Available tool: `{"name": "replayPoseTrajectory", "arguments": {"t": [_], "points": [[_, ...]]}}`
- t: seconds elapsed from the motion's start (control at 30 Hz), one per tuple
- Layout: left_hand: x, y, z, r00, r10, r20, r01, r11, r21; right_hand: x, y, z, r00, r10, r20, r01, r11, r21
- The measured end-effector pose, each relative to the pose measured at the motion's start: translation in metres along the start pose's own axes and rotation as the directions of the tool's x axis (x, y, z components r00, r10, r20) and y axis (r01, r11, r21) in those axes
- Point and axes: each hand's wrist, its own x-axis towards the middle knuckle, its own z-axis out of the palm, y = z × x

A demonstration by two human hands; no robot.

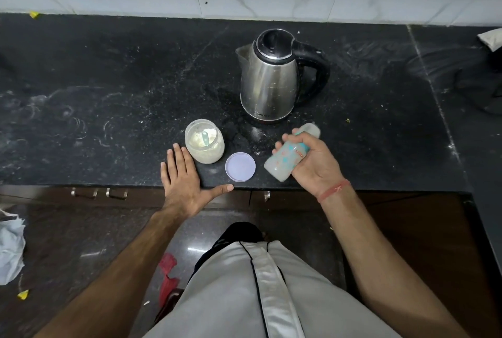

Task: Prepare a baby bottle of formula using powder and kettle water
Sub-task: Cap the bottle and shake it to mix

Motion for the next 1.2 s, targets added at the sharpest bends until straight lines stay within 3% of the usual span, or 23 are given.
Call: {"name": "replayPoseTrajectory", "arguments": {"t": [0.07, 0.2, 0.3, 0.4, 0.53, 0.63, 0.77, 0.87, 1.0, 1.1, 1.2], "points": [[0.0, 0.0, 0.001, 1.0, -0.003, 0.002, 0.003, 1.0, -0.001, 0.003, -0.002, -0.001, 0.999, -0.038, -0.022, 0.04, 0.992, 0.12], [0.001, -0.001, 0.002, 1.0, 0.006, -0.01, -0.006, 1.0, -0.005, 0.001, -0.001, -0.001, 1.0, 0.006, -0.015, -0.006, 1.0, -0.008], [0.001, -0.002, 0.003, 1.0, -0.002, -0.007, 0.002, 1.0, -0.004, 0.004, 0.0, -0.002, 0.999, -0.02, -0.026, 0.023, 0.993, 0.116], [0.001, -0.002, 0.004, 1.0, 0.002, -0.017, -0.002, 1.0, 0.008, 0.0, 0.003, 0.0, 0.999, 0.031, -0.023, -0.031, 0.999, -0.014], [0.001, -0.001, 0.004, 1.0, -0.004, -0.017, 0.005, 1.0, 0.015, 0.004, 0.009, -0.001, 0.999, 0.009, -0.044, -0.005, 0.996, 0.094], [0.0, -0.001, 0.002, 1.0, 0.003, -0.019, -0.002, 1.0, 0.014, 0.0, 0.011, 0.001, 0.998, 0.066, -0.008, -0.066, 0.997, -0.038], [0.0, -0.001, 0.003, 1.0, 0.001, -0.024, -0.001, 1.0, 0.006, 0.004, 0.01, -0.004, 0.999, 0.005, -0.048, 0.002, 0.988, 0.152], [0.0, -0.001, 0.002, 1.0, 0.008, -0.018, -0.008, 1.0, 0.01, -0.002, 0.01, -0.002, 0.995, 0.101, -0.015, -0.101, 0.995, -0.023], [0.0, -0.001, 0.003, 0.999, 0.004, -0.036, -0.004, 1.0, 0.014, 0.0, 0.009, -0.005, 0.999, 0.017, -0.048, -0.009, 0.986, 0.164], [0.0, -0.001, 0.005, 0.999, -0.003, -0.051, 0.005, 0.999, 0.032, -0.002, 0.01, -0.006, 0.996, 0.094, 0.005, -0.094, 0.995, 0.021], [-0.001, 0.001, 0.004, 0.999, -0.005, -0.049, 0.007, 0.999, 0.039, -0.003, 0.013, -0.011, 1.0, 0.014, 0.008, -0.015, 0.993, 0.117]]}}
